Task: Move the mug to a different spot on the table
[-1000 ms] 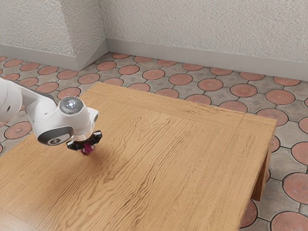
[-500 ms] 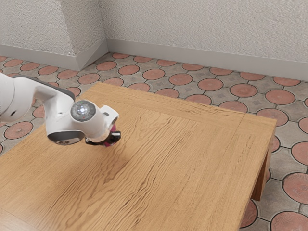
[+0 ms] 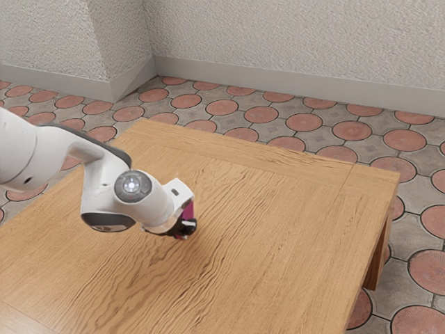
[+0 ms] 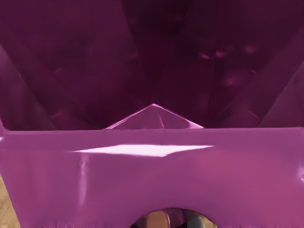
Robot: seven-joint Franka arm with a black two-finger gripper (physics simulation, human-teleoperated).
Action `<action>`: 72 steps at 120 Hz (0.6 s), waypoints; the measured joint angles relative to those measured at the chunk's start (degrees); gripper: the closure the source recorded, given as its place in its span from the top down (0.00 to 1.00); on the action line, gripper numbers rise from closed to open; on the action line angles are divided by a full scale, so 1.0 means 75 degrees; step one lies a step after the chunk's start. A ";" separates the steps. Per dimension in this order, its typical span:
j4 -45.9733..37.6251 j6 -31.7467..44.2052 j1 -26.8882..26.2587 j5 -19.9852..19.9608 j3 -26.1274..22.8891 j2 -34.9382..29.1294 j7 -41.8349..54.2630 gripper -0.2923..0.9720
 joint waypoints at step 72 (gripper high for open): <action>-0.0652 0.0052 -0.0108 0.0041 -0.0005 -0.0667 0.0013 0.67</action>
